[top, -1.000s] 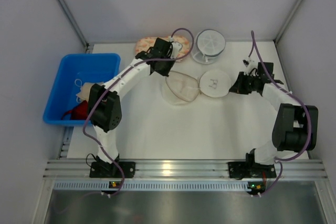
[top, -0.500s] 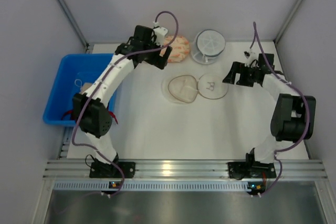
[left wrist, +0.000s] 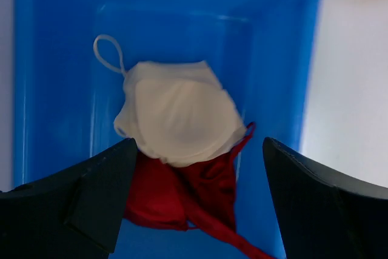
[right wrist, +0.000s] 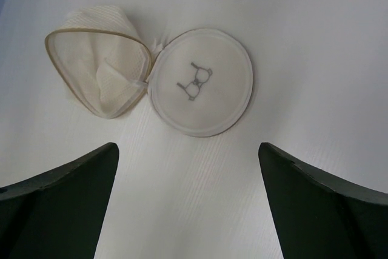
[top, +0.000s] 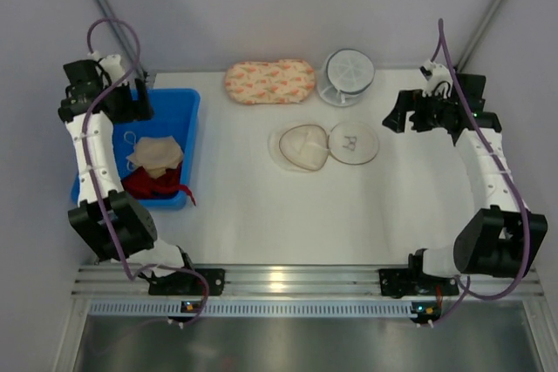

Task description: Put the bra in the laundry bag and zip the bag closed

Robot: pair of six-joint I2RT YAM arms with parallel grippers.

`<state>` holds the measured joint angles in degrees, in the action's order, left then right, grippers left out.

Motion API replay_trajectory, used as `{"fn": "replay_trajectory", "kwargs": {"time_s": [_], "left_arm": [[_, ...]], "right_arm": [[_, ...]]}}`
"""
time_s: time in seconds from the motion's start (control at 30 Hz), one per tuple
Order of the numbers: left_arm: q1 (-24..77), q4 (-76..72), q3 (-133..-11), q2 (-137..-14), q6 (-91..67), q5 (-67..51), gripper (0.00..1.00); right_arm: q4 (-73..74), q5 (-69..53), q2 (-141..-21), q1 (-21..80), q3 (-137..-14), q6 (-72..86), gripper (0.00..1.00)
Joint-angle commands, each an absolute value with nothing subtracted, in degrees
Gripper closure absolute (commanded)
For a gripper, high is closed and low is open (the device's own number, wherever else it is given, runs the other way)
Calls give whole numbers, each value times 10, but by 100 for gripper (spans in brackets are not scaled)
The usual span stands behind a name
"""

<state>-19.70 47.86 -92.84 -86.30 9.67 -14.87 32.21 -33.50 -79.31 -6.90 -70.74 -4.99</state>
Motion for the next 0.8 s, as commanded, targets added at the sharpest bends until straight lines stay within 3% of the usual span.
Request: {"fn": "replay_trajectory", "kwargs": {"time_s": [0.0, 0.23, 0.63, 0.77], "left_arm": [[-271, 519, -912, -910, 133, -193, 10], [-312, 513, -931, -1019, 133, -167, 21], [-307, 419, -937, -1128, 63, -139, 32], [-301, 401, -933, -1138, 62, -118, 53]], "right_arm": [[358, -294, -737, -75, -696, -65, 1], [357, -197, -665, -76, -658, -82, 1], [417, -249, -652, -87, -676, -127, 1], [413, -250, -653, -90, -673, -120, 1]]}}
